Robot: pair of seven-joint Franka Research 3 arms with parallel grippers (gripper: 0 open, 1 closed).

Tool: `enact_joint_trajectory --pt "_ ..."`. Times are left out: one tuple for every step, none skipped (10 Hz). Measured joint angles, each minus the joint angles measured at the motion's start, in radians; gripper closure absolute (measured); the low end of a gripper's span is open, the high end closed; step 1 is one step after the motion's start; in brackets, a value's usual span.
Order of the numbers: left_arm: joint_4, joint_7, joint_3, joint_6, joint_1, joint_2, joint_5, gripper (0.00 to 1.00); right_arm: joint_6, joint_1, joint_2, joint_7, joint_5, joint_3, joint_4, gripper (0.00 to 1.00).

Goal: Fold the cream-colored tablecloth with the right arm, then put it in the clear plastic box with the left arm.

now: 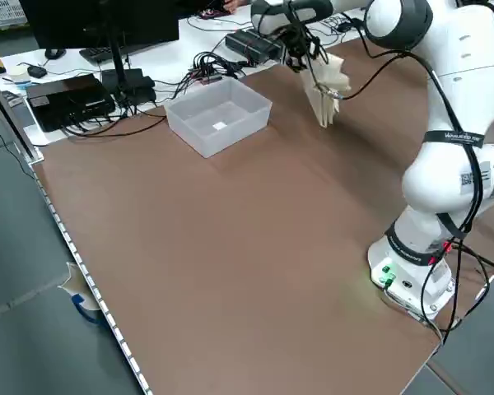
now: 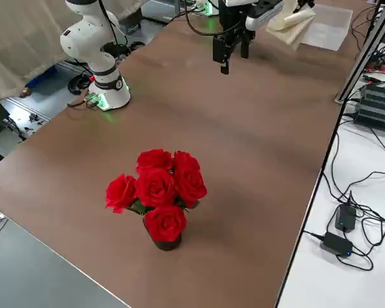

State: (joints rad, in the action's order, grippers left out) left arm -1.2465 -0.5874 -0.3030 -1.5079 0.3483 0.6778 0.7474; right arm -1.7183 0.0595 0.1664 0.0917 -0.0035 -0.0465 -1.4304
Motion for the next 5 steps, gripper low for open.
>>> enact_joint_trajectory --pt "0.019 0.0 -0.024 0.0 -0.017 -0.012 0.0 0.84 0.0 0.0 0.0 0.0 0.0 0.0 0.0 0.0" --pt "0.036 0.0 -0.033 0.0 -0.048 -0.028 0.0 0.84 0.0 0.0 0.0 0.0 0.0 0.0 0.0 0.0" --pt "0.048 0.0 -0.039 0.0 -0.079 -0.044 0.0 0.84 0.0 0.0 0.0 0.0 0.0 0.0 0.0 0.0" --pt "0.053 -0.02 -0.055 -0.001 -0.102 -0.054 0.0 0.84 0.0 0.0 0.0 0.0 0.0 0.0 0.0 0.0" --pt "0.054 -0.081 -0.073 -0.001 -0.122 -0.058 0.0 0.84 0.0 0.0 0.0 0.0 0.0 0.001 0.0 0.0"
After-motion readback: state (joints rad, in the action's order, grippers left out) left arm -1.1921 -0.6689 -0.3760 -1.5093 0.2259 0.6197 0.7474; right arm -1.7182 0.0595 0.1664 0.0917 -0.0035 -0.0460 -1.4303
